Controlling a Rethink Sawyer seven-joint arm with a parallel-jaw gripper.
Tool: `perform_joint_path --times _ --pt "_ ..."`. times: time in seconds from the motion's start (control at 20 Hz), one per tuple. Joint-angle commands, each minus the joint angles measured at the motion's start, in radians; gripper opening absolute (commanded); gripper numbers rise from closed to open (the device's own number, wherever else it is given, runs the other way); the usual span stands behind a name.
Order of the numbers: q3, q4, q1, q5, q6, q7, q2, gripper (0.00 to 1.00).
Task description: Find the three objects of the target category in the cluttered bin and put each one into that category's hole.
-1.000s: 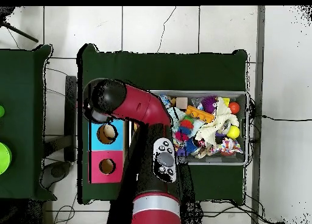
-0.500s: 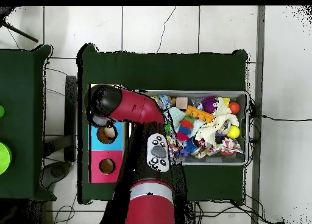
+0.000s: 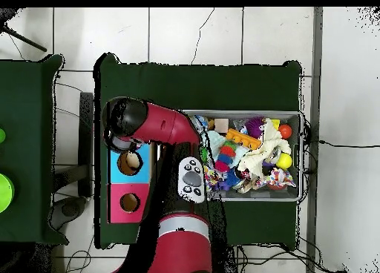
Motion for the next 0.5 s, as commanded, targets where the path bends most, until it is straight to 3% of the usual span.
perform_joint_path --times 0.05,0.3,0.5 --pt "0.066 -0.041 -0.003 0.009 -0.017 0.181 0.051 0.0" --pt "0.061 0.004 -0.043 0.025 0.095 0.147 -0.109 0.0" --pt "0.067 0.012 -0.074 0.033 0.166 0.13 -0.167 0.0"
